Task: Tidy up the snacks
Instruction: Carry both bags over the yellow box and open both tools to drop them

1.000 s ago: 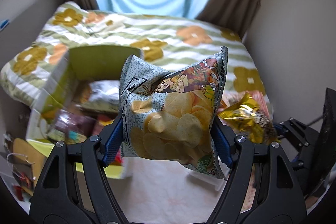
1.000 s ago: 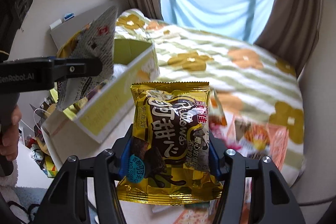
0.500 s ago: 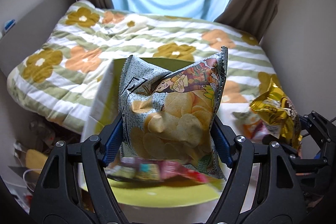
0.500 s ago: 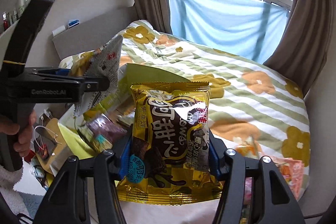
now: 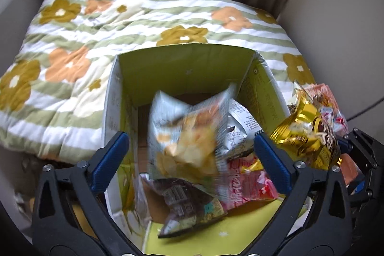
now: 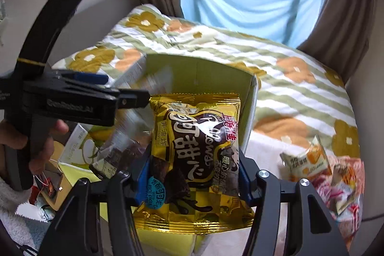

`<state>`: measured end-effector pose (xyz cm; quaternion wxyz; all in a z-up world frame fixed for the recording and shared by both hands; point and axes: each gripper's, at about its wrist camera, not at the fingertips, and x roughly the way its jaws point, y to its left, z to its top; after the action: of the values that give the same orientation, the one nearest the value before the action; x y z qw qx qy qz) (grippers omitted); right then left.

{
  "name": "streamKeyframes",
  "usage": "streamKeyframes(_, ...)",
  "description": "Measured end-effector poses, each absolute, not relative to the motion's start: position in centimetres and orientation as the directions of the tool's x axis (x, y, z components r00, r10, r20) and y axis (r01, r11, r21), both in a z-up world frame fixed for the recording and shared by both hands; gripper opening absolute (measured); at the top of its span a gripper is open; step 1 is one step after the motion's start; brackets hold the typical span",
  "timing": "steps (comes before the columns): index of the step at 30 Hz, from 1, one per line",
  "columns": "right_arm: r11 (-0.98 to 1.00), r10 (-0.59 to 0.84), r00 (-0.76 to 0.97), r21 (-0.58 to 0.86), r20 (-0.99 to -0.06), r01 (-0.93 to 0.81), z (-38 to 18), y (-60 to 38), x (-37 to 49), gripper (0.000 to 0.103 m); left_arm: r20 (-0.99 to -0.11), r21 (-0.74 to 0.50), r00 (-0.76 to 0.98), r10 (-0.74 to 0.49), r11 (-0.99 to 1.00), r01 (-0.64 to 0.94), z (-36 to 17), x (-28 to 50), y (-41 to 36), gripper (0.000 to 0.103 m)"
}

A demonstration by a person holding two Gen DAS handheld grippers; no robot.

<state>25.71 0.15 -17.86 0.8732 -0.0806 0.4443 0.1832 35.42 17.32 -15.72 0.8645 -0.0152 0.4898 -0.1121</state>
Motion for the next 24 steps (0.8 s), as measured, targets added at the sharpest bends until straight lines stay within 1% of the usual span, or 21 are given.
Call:
streamKeyframes(4, 0.927, 0.219, 0.498, 0.019, -0.839, -0.376, -18.8, 0.4, 25.3, 0.055, -0.843, -0.095, 0.503, -0.189, 0.974, 0.206, -16.2, 34.9, 17.3, 0.103)
streamKeyframes(8, 0.919, 0.214, 0.474, 0.012, -0.854, -0.394, -19.5, 0.9, 24.8, 0.055, -0.843, -0.133, 0.497, -0.207, 0.975, 0.179, -16.6, 33.9, 18.2, 0.103)
streamKeyframes(15, 0.907, 0.256, 0.465, 0.045, -0.847, -0.418, -19.4, 1.6, 24.7, 0.055, -0.854, -0.155, 0.487, -0.182, 0.983, 0.096, -16.3, 31.2, 20.1, 0.103)
streamKeyframes(20, 0.9, 0.248, 0.478, 0.018, -0.843, -0.436, -19.3, 2.8, 24.4, 0.056, -0.848, -0.141, 0.508, -0.154, 0.988, 0.065, -15.0, 29.9, 20.9, 0.103)
streamKeyframes(22, 0.899, 0.248, 0.483, 0.014, -0.84, -0.437, -19.4, 3.0, 24.3, 0.062, -0.841, -0.145, 0.518, -0.153, 0.988, 0.056, -14.4, 29.3, 21.3, 0.103)
streamKeyframes(24, 0.902, 0.251, 0.487, 0.018, -0.837, -0.432, -19.5, 3.1, 24.2, 0.088, -0.835, -0.15, 0.529, -0.152, 0.988, 0.048, -13.7, 28.7, 21.7, 0.103)
